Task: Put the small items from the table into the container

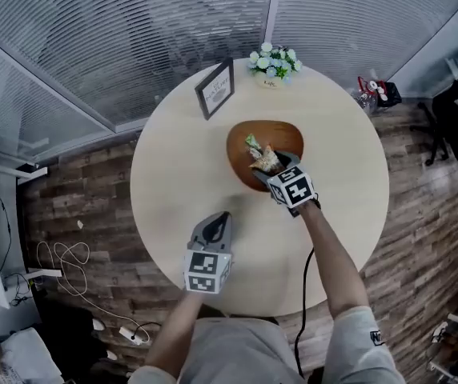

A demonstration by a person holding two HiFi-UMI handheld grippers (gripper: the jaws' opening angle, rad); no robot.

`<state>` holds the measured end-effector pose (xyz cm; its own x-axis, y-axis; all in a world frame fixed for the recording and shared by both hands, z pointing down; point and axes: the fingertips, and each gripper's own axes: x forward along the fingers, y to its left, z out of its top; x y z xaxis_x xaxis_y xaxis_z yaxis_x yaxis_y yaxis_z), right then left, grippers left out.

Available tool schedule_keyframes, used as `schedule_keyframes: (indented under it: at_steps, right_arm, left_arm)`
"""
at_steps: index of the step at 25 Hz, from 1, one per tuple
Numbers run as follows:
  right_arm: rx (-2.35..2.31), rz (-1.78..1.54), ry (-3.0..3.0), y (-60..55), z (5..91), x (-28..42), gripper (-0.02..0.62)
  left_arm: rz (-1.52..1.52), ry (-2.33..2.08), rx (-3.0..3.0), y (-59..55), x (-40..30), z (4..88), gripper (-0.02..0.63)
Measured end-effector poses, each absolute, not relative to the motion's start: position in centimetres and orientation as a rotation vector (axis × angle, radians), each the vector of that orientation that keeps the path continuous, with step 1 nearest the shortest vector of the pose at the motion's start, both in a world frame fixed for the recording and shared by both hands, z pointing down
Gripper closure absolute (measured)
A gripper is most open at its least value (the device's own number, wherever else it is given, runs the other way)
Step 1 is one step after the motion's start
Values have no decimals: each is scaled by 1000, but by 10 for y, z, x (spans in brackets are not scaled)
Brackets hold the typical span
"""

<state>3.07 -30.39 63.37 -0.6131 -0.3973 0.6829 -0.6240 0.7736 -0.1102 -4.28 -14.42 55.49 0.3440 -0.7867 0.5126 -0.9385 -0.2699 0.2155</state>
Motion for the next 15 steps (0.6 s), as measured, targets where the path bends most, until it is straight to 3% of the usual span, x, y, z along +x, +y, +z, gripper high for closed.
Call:
schedule_keyframes:
  at_steps: [5,13,15]
  right_arm:
    - [835,473,-2357,-306,631,31,196]
    - [884,453,-2445,-277,589,35,200]
    - [967,485,-2484,-267,569,45,263]
  left_arm:
    - [418,-1513,2119,-140,-54,558,600]
    - [381,-1521,2129,-146,-59,551,600]
    - [372,-1525,2141,-153,-59,546,600]
